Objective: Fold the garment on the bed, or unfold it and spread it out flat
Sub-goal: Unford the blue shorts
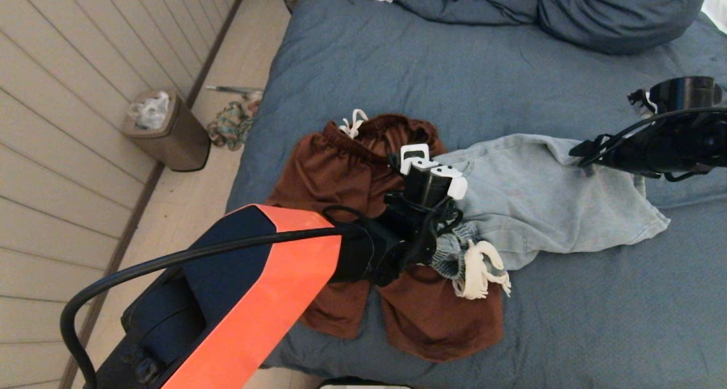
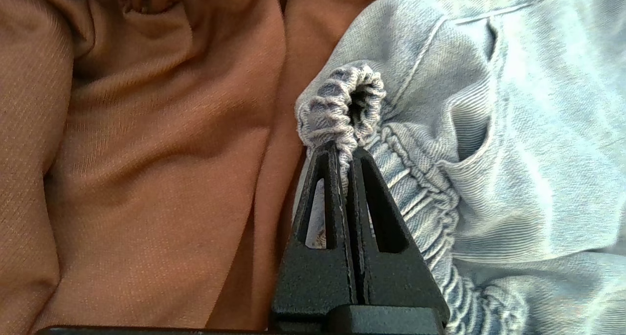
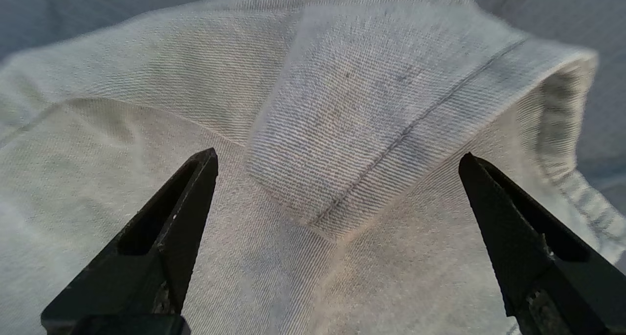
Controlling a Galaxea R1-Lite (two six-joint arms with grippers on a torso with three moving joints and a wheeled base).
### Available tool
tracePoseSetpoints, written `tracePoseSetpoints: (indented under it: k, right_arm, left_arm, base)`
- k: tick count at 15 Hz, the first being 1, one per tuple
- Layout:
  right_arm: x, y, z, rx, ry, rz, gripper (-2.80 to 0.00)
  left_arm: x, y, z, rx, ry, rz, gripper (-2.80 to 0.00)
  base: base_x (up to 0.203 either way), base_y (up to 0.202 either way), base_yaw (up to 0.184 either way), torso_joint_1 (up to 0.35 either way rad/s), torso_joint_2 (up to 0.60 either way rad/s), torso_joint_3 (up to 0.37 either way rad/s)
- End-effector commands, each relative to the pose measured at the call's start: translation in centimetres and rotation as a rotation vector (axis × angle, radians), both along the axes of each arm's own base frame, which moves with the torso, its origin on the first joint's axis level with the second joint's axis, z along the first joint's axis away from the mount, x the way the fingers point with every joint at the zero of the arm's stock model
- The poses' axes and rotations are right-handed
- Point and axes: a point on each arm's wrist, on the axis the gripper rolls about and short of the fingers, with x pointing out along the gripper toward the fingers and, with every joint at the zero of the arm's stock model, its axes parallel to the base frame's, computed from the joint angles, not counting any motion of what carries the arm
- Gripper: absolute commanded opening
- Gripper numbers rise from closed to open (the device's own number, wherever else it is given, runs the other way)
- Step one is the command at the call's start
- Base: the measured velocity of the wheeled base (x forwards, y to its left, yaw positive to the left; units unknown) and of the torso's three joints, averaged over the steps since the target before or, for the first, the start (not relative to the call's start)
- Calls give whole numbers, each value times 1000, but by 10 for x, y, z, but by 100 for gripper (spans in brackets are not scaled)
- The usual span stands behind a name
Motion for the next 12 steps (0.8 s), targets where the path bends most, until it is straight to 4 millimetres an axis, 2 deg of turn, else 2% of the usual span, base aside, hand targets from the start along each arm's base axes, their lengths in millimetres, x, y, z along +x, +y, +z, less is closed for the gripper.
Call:
tracePoseSetpoints:
  k: [1, 2, 9, 12]
  right_arm:
    - [8, -4, -7, 14, 9, -9, 0]
    - [10, -4, -7, 28, 3, -18, -280]
    - [13, -4, 1, 25, -32, -19, -280]
    - [9, -2, 10, 19, -52, -18, -280]
  left_arm:
    - [1, -1, -4, 3, 4, 4, -280]
    - [1, -1, -4, 4, 4, 4, -280]
    - [4, 1, -6, 7, 6, 7, -280]
    - [2, 3, 4, -7, -6, 12, -280]
  base:
    - [0, 0, 0, 0, 0, 0]
    - [0, 0, 0, 0, 0, 0]
    - [0, 0, 0, 0, 0, 0]
    - [0, 0, 0, 0, 0, 0]
